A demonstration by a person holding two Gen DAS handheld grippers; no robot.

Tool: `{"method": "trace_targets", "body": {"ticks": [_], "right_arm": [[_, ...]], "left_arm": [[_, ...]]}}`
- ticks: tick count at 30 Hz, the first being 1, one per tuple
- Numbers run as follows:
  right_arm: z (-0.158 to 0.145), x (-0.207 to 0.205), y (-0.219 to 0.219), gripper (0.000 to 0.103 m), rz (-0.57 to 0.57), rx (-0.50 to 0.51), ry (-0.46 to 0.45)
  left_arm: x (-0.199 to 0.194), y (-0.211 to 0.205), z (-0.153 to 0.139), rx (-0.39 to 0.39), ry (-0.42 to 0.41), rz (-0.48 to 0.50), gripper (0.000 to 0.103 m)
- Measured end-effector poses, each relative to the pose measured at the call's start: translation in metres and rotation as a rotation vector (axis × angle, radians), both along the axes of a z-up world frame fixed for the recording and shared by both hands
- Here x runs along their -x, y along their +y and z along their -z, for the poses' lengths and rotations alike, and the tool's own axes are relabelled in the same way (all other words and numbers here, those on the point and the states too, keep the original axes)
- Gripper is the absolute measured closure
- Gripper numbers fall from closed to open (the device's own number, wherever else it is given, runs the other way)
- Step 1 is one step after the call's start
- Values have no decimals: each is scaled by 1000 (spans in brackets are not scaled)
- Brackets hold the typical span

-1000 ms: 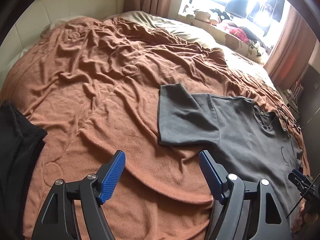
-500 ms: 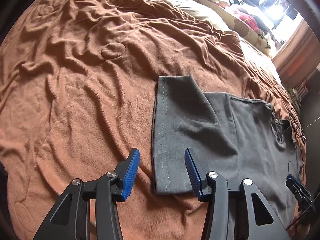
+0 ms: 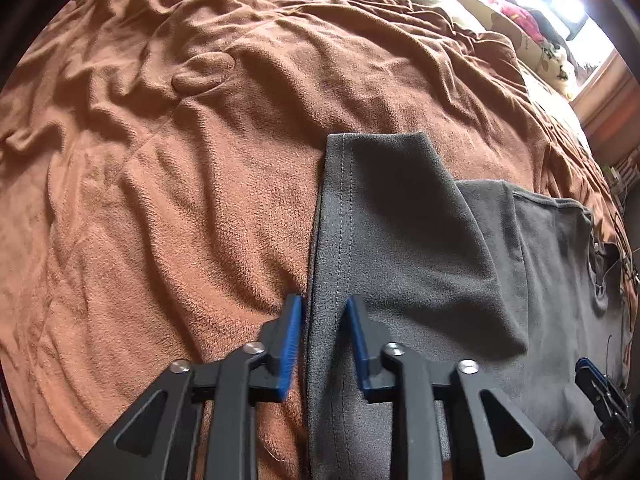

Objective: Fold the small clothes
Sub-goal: 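Grasp the grey T-shirt's side edge with the left gripper, then fold the gripped side and sleeve inward over the shirt body, then release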

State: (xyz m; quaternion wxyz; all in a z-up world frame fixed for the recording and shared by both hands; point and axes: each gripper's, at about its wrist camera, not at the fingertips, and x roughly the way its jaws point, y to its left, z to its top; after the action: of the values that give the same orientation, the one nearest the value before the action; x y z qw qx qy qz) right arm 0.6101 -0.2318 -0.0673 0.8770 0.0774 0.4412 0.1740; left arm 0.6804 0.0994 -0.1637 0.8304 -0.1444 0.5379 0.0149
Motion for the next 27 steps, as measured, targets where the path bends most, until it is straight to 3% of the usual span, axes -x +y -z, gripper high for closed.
{"method": "trace_targets", "body": {"ticks": [1,2,8,14,27], "right_arm": [[1,-3,3,77,-3,-5,5],[2,-5,7,77,-7,-10,8],[3,-11,17,77,-19,-41,6],[-3,2,-4,77,11,-72,3],[-37,57,-70,76,96,-86,-44]], "left_arm": [[0,-1,-1,8,-2,10,97],[0,-3,-4,6,-7,21,97],[13,-1,-33,9,-71,35,98],[20,-17,-69,5,-126,73,98],[9,-108,-127,14,-212,222,98]]}}
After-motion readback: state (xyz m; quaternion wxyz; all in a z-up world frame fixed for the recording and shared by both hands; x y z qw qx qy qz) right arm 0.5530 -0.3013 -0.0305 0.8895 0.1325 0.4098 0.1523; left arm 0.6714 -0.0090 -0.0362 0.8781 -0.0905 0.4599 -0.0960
